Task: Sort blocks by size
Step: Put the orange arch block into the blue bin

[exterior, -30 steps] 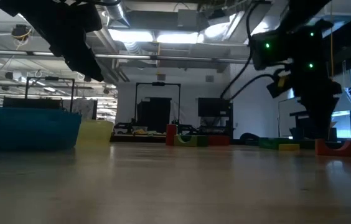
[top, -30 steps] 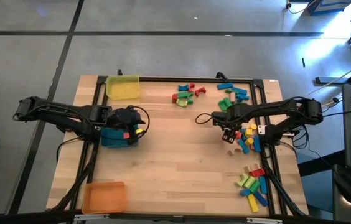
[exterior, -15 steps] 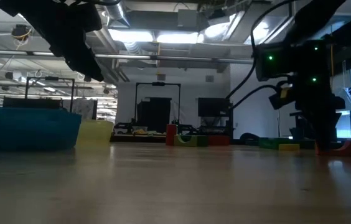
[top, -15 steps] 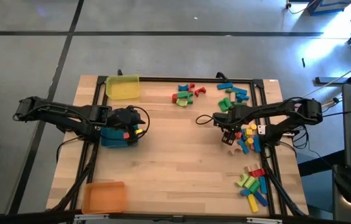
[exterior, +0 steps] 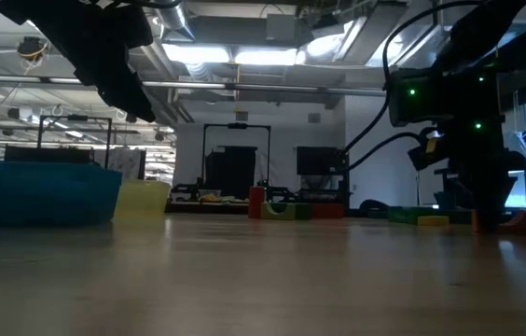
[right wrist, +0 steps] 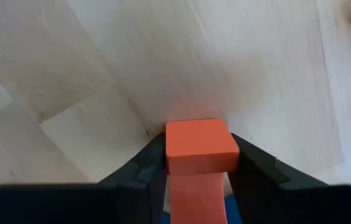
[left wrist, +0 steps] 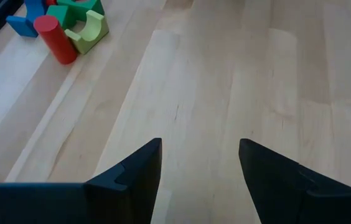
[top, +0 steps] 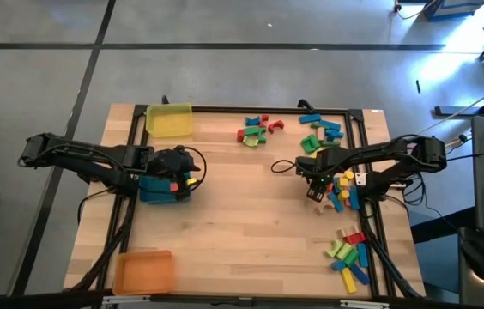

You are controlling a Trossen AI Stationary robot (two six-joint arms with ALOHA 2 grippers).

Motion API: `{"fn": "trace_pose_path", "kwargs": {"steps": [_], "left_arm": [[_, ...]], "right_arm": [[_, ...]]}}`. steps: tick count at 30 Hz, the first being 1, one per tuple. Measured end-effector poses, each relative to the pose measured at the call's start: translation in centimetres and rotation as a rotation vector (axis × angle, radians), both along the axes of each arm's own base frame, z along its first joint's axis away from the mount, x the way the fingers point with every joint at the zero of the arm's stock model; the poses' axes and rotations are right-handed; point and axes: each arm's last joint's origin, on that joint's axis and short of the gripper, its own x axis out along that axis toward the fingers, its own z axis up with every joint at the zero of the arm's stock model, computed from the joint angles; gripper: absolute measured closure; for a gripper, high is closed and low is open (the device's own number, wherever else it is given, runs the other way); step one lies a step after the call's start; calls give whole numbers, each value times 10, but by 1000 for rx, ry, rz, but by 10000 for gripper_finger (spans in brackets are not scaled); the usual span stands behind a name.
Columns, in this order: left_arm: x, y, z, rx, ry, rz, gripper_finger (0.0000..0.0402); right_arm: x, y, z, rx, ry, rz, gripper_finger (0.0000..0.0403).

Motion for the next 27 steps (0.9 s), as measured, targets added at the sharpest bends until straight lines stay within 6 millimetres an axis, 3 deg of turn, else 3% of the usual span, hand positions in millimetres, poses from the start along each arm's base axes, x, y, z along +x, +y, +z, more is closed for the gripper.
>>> {"fn": "trace_pose_path", "kwargs": {"steps": [4,13,19,27], "left_arm": [[0,0,0,0,0,0,204],[1,0,1,4,-19,-4,204],[6,0,-3,9,-112,-11,204],[18,-1,-14,26,-281,-26,204]], "right_arm": [[5,-1,5,-4,-23,1,262],[37,-6,35,-39,-214,47,264],[63,-9,46,-66,-482,130,251],[94,-13,70,-143,-879,215,264]]}}
